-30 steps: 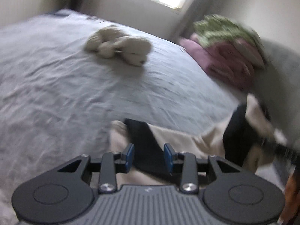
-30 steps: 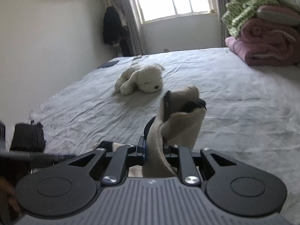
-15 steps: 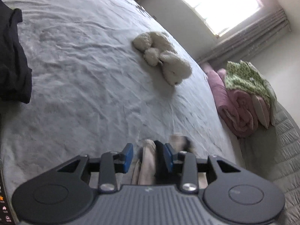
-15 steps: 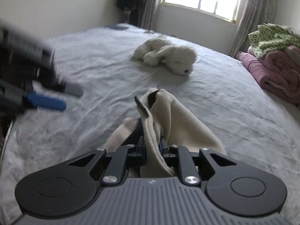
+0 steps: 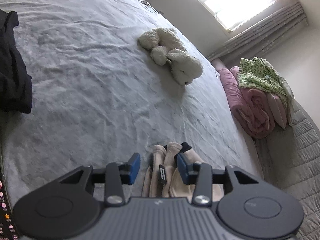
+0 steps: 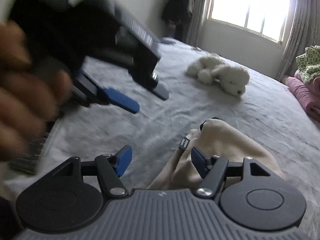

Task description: Fold clothes

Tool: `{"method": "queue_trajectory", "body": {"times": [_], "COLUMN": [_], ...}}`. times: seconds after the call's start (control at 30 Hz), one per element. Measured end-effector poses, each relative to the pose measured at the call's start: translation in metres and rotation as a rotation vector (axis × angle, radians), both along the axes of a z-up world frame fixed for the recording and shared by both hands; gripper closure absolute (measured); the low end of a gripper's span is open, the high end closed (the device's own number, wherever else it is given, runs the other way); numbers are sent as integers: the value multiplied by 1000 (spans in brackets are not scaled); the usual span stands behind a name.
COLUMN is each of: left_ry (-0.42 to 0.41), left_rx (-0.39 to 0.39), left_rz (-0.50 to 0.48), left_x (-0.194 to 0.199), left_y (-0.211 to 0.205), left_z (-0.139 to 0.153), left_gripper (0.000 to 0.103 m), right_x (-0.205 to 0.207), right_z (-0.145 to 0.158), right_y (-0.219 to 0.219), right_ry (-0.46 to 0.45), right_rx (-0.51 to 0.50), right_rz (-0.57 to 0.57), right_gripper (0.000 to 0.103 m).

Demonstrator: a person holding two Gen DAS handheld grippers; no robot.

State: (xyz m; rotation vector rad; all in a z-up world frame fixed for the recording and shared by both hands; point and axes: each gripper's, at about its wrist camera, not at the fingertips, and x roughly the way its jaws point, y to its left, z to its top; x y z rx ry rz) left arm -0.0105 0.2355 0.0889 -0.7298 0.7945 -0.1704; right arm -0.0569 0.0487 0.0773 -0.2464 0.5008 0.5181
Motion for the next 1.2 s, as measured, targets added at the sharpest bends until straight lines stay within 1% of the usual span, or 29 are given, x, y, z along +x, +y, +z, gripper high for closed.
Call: {"method": "queue_trajectory", "body": {"times": [0.03, 0.07, 0.27, 0.3, 0.37, 0.43, 0.53, 0.6, 0.67, 0.7, 0.73, 0.77, 0.8, 0.83, 0.87, 0.93, 1.03, 1.1, 1.13, 1.2], "left_ry": [-1, -1, 18, 20, 22, 29, 51, 67, 77, 82, 81, 77, 73, 69, 65, 48, -18, -39, -34, 4], "left_rx": [2, 4, -8, -4, 12, 28, 52, 81, 110, 121, 131, 139, 148, 157, 166, 179, 156, 163, 171, 170], "left_rz": [-8, -18, -111, -124, -143, -158, -168, -167, -162, -163, -161, -155, -149, -144, -138, -128, -130, -129, -123, -100], "left_x": [0, 1, 8, 10, 13, 18, 26, 31, 34, 35, 36, 35, 34, 34, 33, 31, 24, 21, 20, 23], "left_y": [-2, -5, -35, -40, -50, -58, -69, -75, -80, -82, -82, -82, -82, -82, -81, -80, -76, -76, -75, -71], "left_z": [0, 0, -9, -11, -14, -18, -25, -29, -32, -33, -34, -33, -33, -32, -32, -29, -17, -13, -13, -17], "left_gripper": [61, 61, 60, 59, 59, 58, 58, 58, 59, 59, 60, 62, 67, 73, 76, 88, 92, 92, 92, 91], "right_x": [-7, -11, -19, -18, -16, -16, -18, -19, -20, -20, -21, -21, -21, -21, -22, -18, -17, -16, -16, -17], "right_z": [7, 11, 25, 21, 9, 2, -7, -14, -20, -23, -26, -29, -31, -33, -34, -37, -38, -38, -37, -41], "right_y": [-11, -21, -81, -87, -90, -88, -84, -82, -79, -78, -76, -75, -74, -73, -73, -73, -72, -72, -72, -70], "right_ry": [-12, -29, -142, -152, -168, -184, -206, -221, -235, -243, -250, -258, -258, -254, -253, -251, -259, -266, -270, -272], "right_rx": [23, 25, -41, -69, -142, -187, -247, -287, -327, -347, -367, -387, -397, -401, -402, -399, -382, -370, -364, -385], "right_rz": [8, 11, 15, 17, 40, 57, 81, 96, 111, 119, 127, 135, 141, 144, 145, 145, 143, 139, 135, 140], "right_gripper": [34, 34, 34, 35, 43, 51, 57, 57, 61, 66, 72, 75, 81, 85, 85, 86, 88, 88, 89, 89]}}
